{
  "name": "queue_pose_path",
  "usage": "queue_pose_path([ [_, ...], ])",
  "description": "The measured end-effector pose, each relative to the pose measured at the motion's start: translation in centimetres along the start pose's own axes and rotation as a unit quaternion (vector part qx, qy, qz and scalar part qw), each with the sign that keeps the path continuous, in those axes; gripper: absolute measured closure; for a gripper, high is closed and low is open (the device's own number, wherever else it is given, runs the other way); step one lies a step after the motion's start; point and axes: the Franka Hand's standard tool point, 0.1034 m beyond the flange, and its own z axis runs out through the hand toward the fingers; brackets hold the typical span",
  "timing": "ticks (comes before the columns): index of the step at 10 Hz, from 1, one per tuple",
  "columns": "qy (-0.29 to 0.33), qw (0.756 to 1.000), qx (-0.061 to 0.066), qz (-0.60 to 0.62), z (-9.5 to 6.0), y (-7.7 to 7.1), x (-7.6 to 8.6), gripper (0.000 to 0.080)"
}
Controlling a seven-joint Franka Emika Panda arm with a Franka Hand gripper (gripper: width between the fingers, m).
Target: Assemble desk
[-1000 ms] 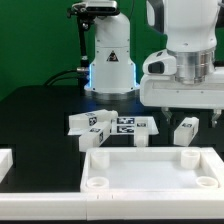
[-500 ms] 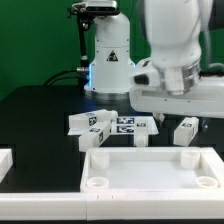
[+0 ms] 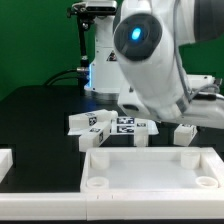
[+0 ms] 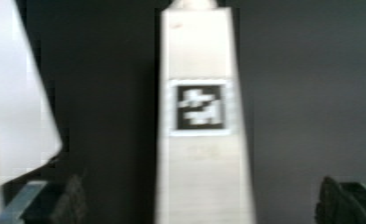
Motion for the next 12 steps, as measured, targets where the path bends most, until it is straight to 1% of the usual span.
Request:
queue_pose_path([
  [1,-0.043,0.999,0.003,-0.009,-0.1,-0.4,0.1,0.0151],
  [2,-0.051,0.999,0.002,-0.018,-0.3,-0.8,0.4,0.0151],
  [4,-0.05,0.999,0.002,-0.018,-0.3,-0.8,0.4,0.0151],
  [5,-0.053,0.998,0.002,-0.017,-0.1,-0.5,0.5,0.0151],
  [7,-0.064,0.998,0.004,0.001,0.4,1.1,1.3,0.0151],
  [8,-0.072,0.997,0.003,0.007,1.0,1.5,1.5,0.0151],
  [9,-0.081,0.997,-0.001,0.018,1.5,1.5,1.2,0.0151],
  [10,-0.082,0.996,-0.005,0.022,1.9,1.3,1.1,0.0151],
  [11,-0.082,0.996,-0.005,0.02,1.9,1.2,1.0,0.0151],
  [12,-0.082,0.996,-0.005,0.02,1.9,1.2,1.0,0.0273],
])
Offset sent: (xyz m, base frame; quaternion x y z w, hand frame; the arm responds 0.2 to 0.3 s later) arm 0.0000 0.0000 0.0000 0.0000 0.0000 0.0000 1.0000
